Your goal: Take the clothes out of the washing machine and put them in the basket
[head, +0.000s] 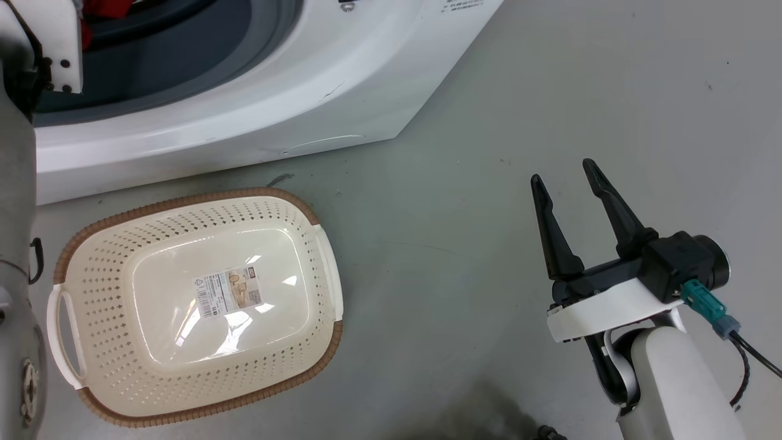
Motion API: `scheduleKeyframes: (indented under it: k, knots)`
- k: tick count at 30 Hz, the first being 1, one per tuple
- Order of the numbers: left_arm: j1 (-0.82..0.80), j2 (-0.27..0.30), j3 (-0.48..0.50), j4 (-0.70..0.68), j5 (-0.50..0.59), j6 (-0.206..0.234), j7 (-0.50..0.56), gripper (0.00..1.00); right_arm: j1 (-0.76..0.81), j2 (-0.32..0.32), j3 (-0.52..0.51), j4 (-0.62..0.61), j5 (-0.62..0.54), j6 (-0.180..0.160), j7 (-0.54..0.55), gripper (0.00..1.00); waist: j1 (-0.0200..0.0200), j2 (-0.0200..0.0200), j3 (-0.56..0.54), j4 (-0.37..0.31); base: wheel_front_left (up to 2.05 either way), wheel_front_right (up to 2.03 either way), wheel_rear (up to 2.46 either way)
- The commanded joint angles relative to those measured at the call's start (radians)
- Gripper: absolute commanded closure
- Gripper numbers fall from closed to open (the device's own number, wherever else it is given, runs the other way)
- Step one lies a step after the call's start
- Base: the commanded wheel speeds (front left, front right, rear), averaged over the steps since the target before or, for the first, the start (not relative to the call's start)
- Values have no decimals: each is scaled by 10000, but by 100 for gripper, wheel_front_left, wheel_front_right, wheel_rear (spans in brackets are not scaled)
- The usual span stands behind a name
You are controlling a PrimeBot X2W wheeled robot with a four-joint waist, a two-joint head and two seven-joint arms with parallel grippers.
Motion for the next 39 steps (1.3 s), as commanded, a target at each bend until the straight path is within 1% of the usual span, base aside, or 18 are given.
scheduleKeyframes:
  k: [1, 2, 5, 6, 12, 15, 17, 19, 23, 25, 30, 33, 39]
  knots:
    - [374, 31, -8, 403, -56, 5, 357, 100, -183, 16, 6, -4, 82, -7, -37, 0, -1, 0, -10, -1, 0, 0, 0]
    - [379, 29, 11, 419, -84, 17, 425, 100, -187, 16, 15, -8, 94, -7, -37, 0, -1, 0, -20, -7, 0, 0, 0]
    - [413, -39, 19, 40, -229, 176, -169, 100, -111, 16, -67, 77, 45, -7, -38, 0, -1, 0, -205, 52, 0, 0, 0]
    - [571, -173, 1, -372, -290, 343, -1137, 100, -50, 16, -155, 187, -21, -7, -38, 0, -1, 0, -485, 177, 0, 0, 0]
    - [1599, -576, 163, -819, -694, 724, -3634, 100, 151, 15, -223, 342, -241, -7, -37, 0, -1, 0, -1475, 514, 0, 0, 0]
    - [2232, -872, 285, -829, -923, 784, -4929, 100, 379, 13, -277, 479, -409, -7, -35, 0, -1, 0, -2100, 706, 0, 0, 0]
    - [2575, -1020, 328, -780, -1060, 747, -5584, 100, 550, 13, -325, 550, -510, -7, -35, 0, -1, 0, -2519, 831, 0, 0, 0]
    - [2893, -1140, 401, -791, -1209, 765, -5973, 100, 723, 12, -387, 621, -601, -7, -35, 0, -1, 0, -2913, 944, 0, 0, 0]
    - [3562, -1425, 612, -1058, -1571, 696, -6272, 100, 1131, 12, -540, 767, -837, -7, -34, 0, -1, 0, -3652, 1167, 0, 0, 0]
    - [3907, -1551, 703, -1433, -1726, 670, -6312, 100, 1316, 12, -618, 797, -913, -7, -26, 0, -1, 0, -3979, 1273, 0, 0, 0]
    - [5049, -1826, 977, -2986, -2001, 605, -6313, 100, 1809, 13, -798, 754, -938, -7, 117, 0, -1, 0, -4752, 1520, 0, 0, 0]
    - [5681, -1922, 1068, -3779, -2116, 494, -6306, 100, 2046, 13, -832, 664, -926, -7, 236, 0, -1, 0, -5120, 1625, 0, 0, 0]
    - [7290, -2302, 1198, -5861, -2200, 504, -6307, 100, 2569, 13, -975, 437, -947, -7, 423, 0, -1, 0, -5727, 1863, 0, 0, 0]
